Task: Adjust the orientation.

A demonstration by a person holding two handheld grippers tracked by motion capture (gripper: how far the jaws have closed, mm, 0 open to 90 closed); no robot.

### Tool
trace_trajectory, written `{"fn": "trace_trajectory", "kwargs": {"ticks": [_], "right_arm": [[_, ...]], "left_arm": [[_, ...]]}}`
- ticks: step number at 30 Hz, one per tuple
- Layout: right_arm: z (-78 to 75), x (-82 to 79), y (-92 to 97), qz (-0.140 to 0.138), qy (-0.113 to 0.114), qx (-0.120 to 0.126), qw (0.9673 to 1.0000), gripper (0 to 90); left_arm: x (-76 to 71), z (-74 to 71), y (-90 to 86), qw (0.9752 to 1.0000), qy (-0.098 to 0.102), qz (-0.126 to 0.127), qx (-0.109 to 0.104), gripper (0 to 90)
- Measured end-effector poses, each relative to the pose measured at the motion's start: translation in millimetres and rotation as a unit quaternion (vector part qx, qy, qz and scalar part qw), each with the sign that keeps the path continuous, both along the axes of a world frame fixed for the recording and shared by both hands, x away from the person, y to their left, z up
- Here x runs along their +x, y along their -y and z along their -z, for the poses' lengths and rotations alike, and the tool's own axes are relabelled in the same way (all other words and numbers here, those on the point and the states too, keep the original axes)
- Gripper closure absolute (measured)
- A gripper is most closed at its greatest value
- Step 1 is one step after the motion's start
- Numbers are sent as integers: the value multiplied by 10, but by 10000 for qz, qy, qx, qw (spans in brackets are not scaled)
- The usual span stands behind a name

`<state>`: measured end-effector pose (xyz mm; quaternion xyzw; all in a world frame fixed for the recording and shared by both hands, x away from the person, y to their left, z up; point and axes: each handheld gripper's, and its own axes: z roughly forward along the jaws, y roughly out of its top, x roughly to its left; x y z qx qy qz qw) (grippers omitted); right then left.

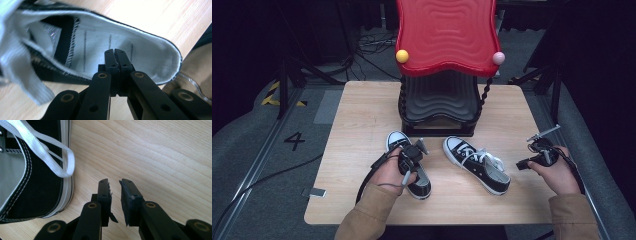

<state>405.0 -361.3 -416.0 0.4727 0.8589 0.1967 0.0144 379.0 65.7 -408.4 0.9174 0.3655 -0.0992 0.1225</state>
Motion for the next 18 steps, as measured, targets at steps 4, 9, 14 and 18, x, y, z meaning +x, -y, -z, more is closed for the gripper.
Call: {"fn": "trace_trajectory", "kwargs": {"ticks": [4,9,14,18], "right_arm": [[16,24,-32,-42,-18,-6,10000,773],[17,33,-37,-28,-37,-10,10000,772],[22,36,-42,-38,-25,-11,10000,772],[22,37,-47,-51,-20,-25,10000,773]], "left_arm": [[-21,-15,-47,9998,-33,-99,138,900],[-23,-43,-135,9980,1,-253,574,900],[13,-44,-277,9921,159,-581,1100,900],[29,-61,-387,9924,147,-671,1026,900]]}}
